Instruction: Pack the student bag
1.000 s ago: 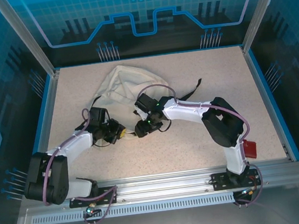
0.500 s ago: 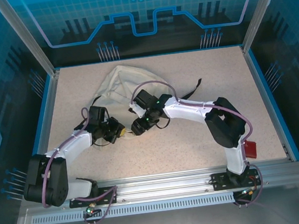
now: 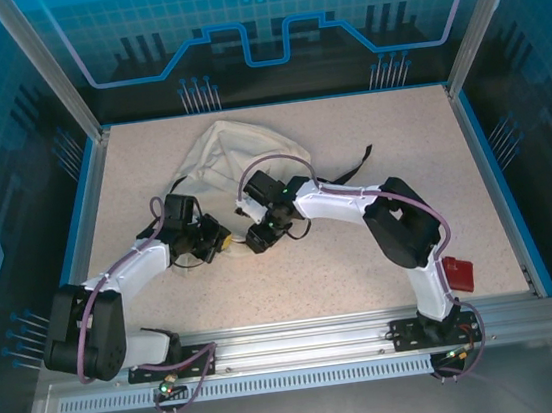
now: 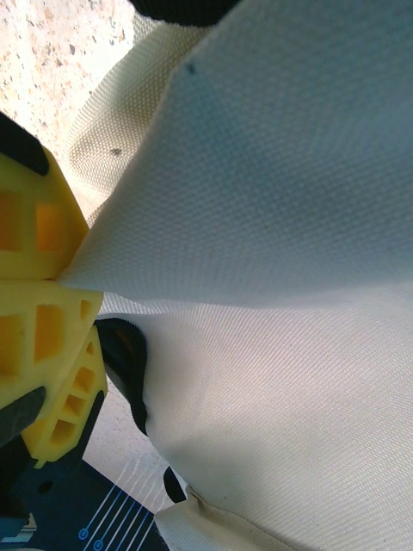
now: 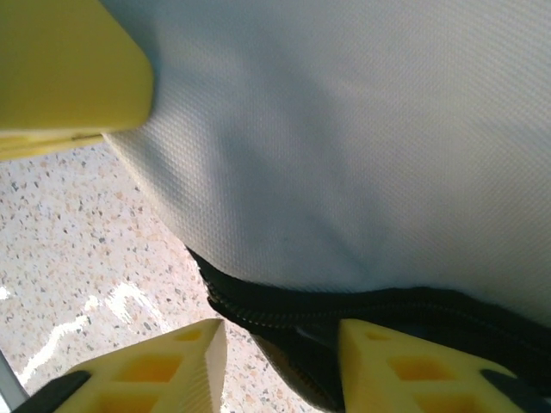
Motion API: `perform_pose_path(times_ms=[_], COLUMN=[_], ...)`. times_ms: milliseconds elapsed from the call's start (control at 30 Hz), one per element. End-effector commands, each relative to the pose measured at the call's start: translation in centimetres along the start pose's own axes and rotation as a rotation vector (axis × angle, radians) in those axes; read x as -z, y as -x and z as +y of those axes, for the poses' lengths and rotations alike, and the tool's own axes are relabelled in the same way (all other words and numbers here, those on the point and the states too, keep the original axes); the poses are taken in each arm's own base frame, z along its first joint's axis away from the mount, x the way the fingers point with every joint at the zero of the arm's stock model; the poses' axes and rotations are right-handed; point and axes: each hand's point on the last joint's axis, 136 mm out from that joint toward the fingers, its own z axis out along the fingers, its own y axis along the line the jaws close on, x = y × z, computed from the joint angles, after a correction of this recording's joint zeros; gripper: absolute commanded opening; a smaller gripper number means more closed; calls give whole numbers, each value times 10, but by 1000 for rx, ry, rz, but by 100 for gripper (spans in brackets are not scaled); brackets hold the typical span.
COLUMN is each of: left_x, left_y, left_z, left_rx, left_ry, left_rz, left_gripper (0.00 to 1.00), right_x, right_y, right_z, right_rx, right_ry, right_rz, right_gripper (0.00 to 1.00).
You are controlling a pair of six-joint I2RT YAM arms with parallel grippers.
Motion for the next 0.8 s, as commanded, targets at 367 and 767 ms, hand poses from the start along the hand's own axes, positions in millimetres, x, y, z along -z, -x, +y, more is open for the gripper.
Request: perform_pose_path(times_ms=[367,767], left_x=[4,-3], left_y=[3,2], left_z=[-10,6], left_rx=[-42,-25], left_ry=[-15,14], left_rz=[-22,-17], left_gripper=[0,0], right_x=[-7,31], right_y=[-19,5], right_z=[-2,18], right_rx=[35,-78], right_ry=[-61,-56], right_rz=[79,-33], right_gripper=[21,0])
